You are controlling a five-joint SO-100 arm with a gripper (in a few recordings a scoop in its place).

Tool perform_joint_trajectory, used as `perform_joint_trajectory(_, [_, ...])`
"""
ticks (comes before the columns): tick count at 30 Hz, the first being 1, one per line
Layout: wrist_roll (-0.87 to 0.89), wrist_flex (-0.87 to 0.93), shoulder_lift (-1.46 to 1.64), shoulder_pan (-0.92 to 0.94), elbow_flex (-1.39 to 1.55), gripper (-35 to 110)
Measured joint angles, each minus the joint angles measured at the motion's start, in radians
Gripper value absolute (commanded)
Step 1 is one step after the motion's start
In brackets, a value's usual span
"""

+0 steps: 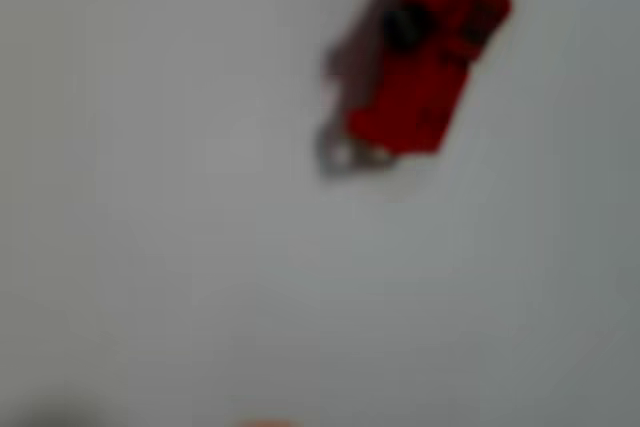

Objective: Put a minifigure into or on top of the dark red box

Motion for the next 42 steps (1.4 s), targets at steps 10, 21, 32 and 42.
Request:
perform_joint_trajectory(10, [0.000, 0.000, 0.000, 0.000, 0.000, 4])
perform_joint_trajectory(21, [0.057, -0.009, 0.003, 0.000, 0.012, 17])
perform_joint_trajectory(32, [0.410, -0.057, 0.000, -0.072, 0.017, 26])
perform_joint_trajectory(42, [0.440, -0.071, -0.468, -0.015, -0.330, 27])
